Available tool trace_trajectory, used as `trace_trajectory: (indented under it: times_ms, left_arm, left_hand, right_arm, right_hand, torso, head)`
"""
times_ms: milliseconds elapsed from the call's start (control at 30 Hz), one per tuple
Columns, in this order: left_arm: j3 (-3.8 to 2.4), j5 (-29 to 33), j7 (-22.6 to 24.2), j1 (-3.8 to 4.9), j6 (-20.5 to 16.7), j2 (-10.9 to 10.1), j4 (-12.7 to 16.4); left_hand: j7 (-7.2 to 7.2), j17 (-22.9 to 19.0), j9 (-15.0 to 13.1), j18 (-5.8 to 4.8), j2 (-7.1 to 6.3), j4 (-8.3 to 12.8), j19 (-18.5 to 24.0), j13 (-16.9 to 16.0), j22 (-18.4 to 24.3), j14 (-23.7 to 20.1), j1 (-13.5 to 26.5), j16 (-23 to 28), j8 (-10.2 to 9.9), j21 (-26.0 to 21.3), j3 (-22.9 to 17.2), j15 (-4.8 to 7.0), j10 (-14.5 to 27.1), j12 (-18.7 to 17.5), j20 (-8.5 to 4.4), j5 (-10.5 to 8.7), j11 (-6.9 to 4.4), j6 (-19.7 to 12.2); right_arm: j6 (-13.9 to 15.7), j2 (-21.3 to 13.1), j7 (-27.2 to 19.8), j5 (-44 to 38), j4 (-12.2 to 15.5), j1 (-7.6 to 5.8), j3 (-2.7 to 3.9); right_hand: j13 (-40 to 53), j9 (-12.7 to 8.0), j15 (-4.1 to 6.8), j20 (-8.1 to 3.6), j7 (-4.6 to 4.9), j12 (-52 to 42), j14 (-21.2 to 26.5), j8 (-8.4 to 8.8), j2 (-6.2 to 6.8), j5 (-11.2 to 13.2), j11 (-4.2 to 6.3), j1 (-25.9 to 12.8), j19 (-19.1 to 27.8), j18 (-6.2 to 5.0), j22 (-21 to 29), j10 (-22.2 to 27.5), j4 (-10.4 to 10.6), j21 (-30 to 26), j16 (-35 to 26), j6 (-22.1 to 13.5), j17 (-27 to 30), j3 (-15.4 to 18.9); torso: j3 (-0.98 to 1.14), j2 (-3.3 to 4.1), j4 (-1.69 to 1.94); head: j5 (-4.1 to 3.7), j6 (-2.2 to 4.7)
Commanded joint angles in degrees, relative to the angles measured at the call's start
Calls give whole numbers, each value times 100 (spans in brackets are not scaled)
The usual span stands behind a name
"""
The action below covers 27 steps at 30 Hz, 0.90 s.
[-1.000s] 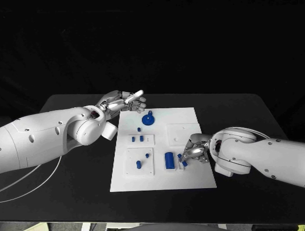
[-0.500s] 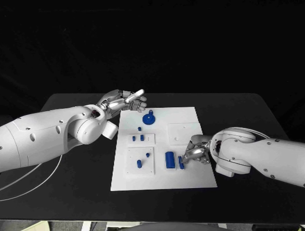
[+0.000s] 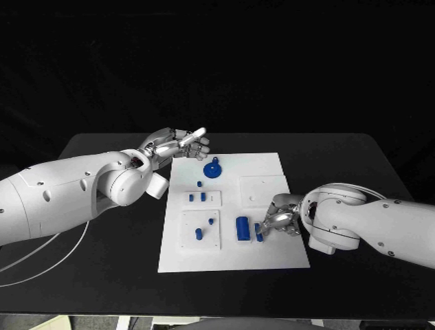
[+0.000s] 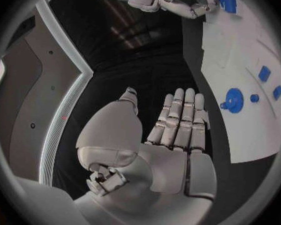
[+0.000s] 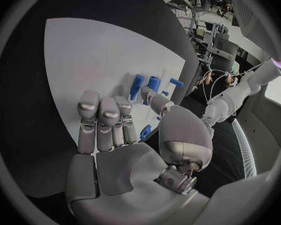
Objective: Assemble the parts on the task board
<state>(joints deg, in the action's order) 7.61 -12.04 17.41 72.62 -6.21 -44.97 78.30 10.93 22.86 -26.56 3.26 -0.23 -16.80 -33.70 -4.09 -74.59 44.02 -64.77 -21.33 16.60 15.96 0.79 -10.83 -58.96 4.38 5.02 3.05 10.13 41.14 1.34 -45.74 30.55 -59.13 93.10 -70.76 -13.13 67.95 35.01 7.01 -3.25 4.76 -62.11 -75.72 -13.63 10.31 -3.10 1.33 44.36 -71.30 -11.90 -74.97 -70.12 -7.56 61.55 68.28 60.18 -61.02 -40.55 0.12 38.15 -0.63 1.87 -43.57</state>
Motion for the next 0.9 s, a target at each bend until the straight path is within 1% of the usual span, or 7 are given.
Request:
trace_trajectory:
  times_ms: [33, 167, 233, 300, 333, 400, 900]
  left_arm:
    - [-4, 30, 48, 3, 79, 1, 15]
    - [-4, 30, 50, 3, 83, -9, 20]
    - [-4, 30, 48, 3, 80, -10, 20]
    - [-4, 30, 50, 3, 79, -10, 20]
    - [-4, 30, 51, 3, 82, -10, 20]
    - [-4, 30, 51, 3, 82, -10, 21]
    - [-4, 30, 48, 3, 87, -15, 25]
  left_hand:
    - [75, -8, 10, 87, 10, -3, -38, 4, -8, 48, -57, -24, 29, -38, 46, 11, -43, -24, -9, 20, 7, 57]
    - [75, -8, 10, 87, 12, -2, -39, 4, -8, 49, -57, -24, 29, -39, 46, 11, -43, -24, -9, 20, 7, 57]
    - [75, -8, 11, 87, 13, -2, -39, 4, -8, 49, -58, -24, 29, -39, 46, 11, -44, -24, -9, 20, 7, 58]
    - [75, -8, 11, 87, 13, -1, -39, 4, -9, 49, -59, -24, 29, -40, 46, 11, -44, -25, -9, 20, 6, 58]
    - [75, -8, 11, 87, 13, -1, -39, 4, -9, 49, -59, -24, 29, -40, 46, 11, -44, -25, -9, 20, 6, 58]
    - [74, -9, 11, 87, 14, 0, -39, 4, -9, 49, -60, -24, 29, -41, 46, 11, -44, -25, -9, 20, 6, 58]
    - [74, -10, 14, 86, 15, 0, -39, 4, -12, 48, -67, -24, 29, -46, 48, 12, -45, -26, -10, 20, 6, 59]
  right_arm:
    - [-195, -36, -323, 125, 58, 8, -1]
    - [-378, -96, -386, 128, 97, 14, -1]
    - [-449, -126, -405, 103, 114, 31, -1]
    - [-494, -153, -405, 39, 126, 44, -1]
    - [-509, -166, -400, 12, 126, 49, -2]
    - [-520, -171, -395, -37, 115, 51, -2]
    - [-469, -159, -356, -98, 73, 70, -2]
  right_hand:
    - [0, -4, 38, -40, 20, 17, 7, -27, 115, 20, 8, -16, 12, -310, -21, 26, 59, -25, -19, 8, 2, 21]
    - [3, 1, 41, -60, 18, 12, 13, -31, 149, 15, 10, -28, 17, -310, -29, 40, 9, -18, -15, -5, -7, 191]
    - [7, 10, 45, -78, 16, 6, 17, -39, 143, 18, 14, 61, 24, -310, -35, 45, -108, -14, -11, -11, -15, 289]
    - [13, 32, 50, -100, 17, -2, 25, -58, 78, 31, 23, 293, 34, -310, -47, 52, -399, 0, -3, -12, -26, 435]
    - [11, 49, 48, -100, 16, 2, 37, -70, -66, 39, 13, 369, 53, -310, -57, 66, -646, 8, -1, -20, -34, 673]
    - [7, 56, 52, -96, 7, 5, 42, -79, -157, 29, 21, 463, 75, -310, -50, 66, -831, -8, -7, -13, -35, 791]
    - [2, 57, 62, -67, -11, -4, 42, -106, -565, 30, 37, 613, 83, -310, -38, 40, -865, -23, -17, 53, -38, 857]
  torso:
    - [4, 2, 3]
    - [1, -1, -2]
    - [-1, 0, -3]
    - [0, -2, -4]
    - [0, -2, -4]
    - [1, -2, -4]
    - [1, -1, -2]
  head:
    - [5, 7]
    - [6, 5]
    - [4, 0]
    - [0, 1]
    - [0, 1]
    - [-3, 1]
    - [-9, -10]
